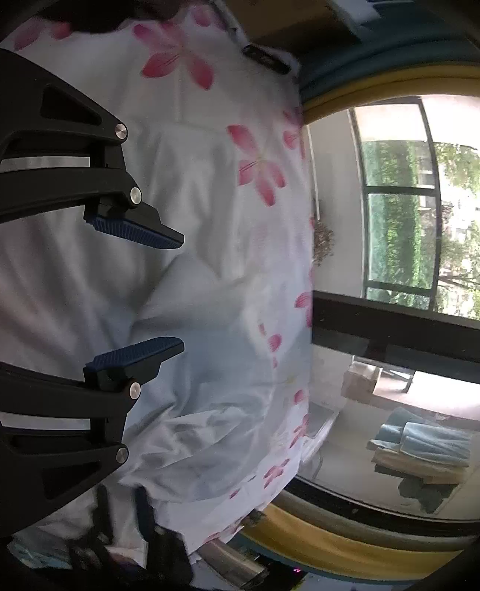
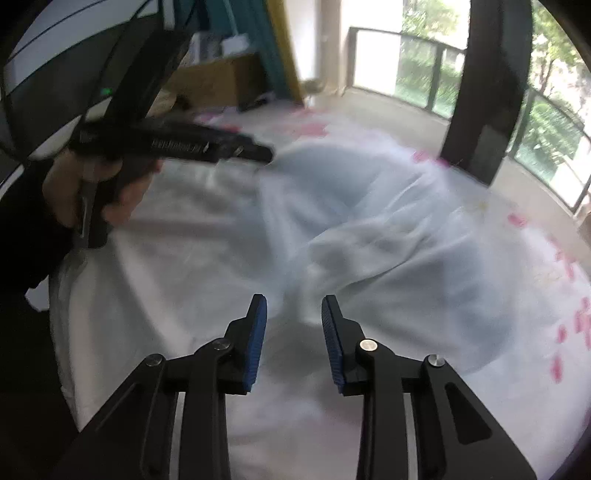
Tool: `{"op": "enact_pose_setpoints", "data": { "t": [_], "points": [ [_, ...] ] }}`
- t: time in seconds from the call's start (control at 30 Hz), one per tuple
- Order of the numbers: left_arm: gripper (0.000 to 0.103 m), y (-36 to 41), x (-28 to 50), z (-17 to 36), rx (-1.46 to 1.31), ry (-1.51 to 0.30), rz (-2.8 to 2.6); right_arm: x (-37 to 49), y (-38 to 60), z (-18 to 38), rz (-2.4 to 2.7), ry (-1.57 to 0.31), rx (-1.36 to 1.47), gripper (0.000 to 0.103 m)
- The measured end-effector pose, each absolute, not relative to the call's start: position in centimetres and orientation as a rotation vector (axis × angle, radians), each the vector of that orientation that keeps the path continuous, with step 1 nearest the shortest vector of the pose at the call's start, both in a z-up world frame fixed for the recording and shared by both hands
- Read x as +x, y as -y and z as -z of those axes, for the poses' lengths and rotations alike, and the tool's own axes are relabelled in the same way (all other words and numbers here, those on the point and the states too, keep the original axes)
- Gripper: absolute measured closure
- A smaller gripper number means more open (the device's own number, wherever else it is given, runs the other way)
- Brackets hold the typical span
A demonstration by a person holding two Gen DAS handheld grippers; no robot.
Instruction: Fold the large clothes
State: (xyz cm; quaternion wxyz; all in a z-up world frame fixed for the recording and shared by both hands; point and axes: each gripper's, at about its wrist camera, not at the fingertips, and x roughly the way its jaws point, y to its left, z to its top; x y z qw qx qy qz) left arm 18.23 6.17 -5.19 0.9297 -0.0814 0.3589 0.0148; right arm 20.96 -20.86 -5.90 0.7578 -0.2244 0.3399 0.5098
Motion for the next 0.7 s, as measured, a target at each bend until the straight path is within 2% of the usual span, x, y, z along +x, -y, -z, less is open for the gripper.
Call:
{"op": "enact_pose_setpoints", "data": {
  "t": [0.03, 0.1, 0.2, 0.37, 0.7],
  "points": [
    [0.05, -6.3, 18.6, 5.1, -0.163, -0.733, -0.032, 21.8, 21.1, 5.3, -1.084, -0.723, -0.48, 0.066],
    [0.05, -6.4, 19.3, 5.1, -0.155, -0.743, -0.035, 23.6, 21.3, 4.4, -1.03, -0.7, -0.457, 0.051],
    [0.05, -6.6, 20.6, 6.0, -0.157, -0.799, -0.043, 26.3, 20.4, 3.6, -0.924, -0.671, -0.432, 0.034],
    [0.05, -7.0, 21.5, 8.1, -0.184, -0.872, -0.021, 30.2, 16.5, 3.9, -0.822, -0.693, -0.384, 0.025],
    [0.05, -7.4, 21.0, 9.2, -0.183, -0.86, -0.033, 32.1, 9.9, 8.6, -0.701, -0.793, -0.522, 0.021]
  ]
}}
